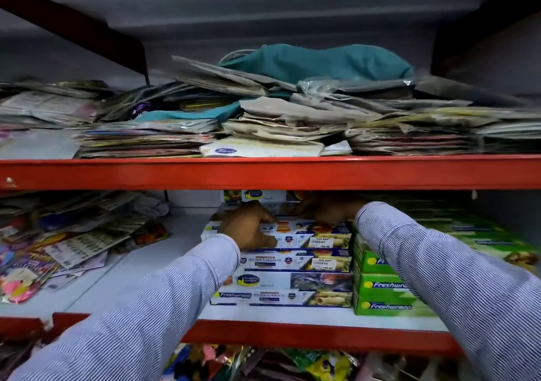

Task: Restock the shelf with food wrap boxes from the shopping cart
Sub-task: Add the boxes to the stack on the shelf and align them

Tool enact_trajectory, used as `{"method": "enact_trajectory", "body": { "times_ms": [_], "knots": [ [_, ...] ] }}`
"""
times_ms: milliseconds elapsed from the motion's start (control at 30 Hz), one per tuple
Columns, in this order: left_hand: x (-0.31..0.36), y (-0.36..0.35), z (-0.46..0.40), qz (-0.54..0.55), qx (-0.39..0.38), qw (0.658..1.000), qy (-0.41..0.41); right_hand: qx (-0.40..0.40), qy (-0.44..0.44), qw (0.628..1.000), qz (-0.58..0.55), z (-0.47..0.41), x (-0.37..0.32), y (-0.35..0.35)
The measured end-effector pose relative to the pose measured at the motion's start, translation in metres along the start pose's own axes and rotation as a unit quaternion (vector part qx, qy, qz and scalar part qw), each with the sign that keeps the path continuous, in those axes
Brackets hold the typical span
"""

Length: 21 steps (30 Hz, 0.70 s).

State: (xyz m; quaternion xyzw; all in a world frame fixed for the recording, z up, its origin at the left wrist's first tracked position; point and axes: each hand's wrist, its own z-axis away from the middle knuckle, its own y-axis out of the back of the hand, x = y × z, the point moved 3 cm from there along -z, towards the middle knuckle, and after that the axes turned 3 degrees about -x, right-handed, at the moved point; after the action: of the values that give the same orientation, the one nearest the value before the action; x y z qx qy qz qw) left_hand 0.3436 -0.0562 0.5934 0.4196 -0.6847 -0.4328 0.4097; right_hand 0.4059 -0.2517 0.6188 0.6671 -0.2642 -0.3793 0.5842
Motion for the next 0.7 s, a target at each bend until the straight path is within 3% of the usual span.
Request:
{"method": "enact_trajectory", "body": {
  "times_ms": [133, 267, 467, 700],
  "knots": [
    [-0.002, -0.005, 0.012, -0.096, 0.076, 0.991, -0.048, 0.027, 0.012, 0.998, 0.053, 0.020, -0.014, -0.001],
    [-0.018, -0.012, 0.027, -0.096, 0.105, 0.989, -0.040, 0.073, 0.028, 0.994, 0.081, 0.038, -0.027, -0.026],
    [-0.036, -0.026, 0.039, -0.092, 0.084, 0.991, -0.047, 0.169, 0.016, 0.982, 0.086, 0.049, -0.032, -0.052],
    [-0.038, -0.034, 0.038, -0.095, 0.064, 0.993, -0.042, 0.188, 0.021, 0.978, 0.093, 0.048, -0.032, -0.058]
  ]
}}
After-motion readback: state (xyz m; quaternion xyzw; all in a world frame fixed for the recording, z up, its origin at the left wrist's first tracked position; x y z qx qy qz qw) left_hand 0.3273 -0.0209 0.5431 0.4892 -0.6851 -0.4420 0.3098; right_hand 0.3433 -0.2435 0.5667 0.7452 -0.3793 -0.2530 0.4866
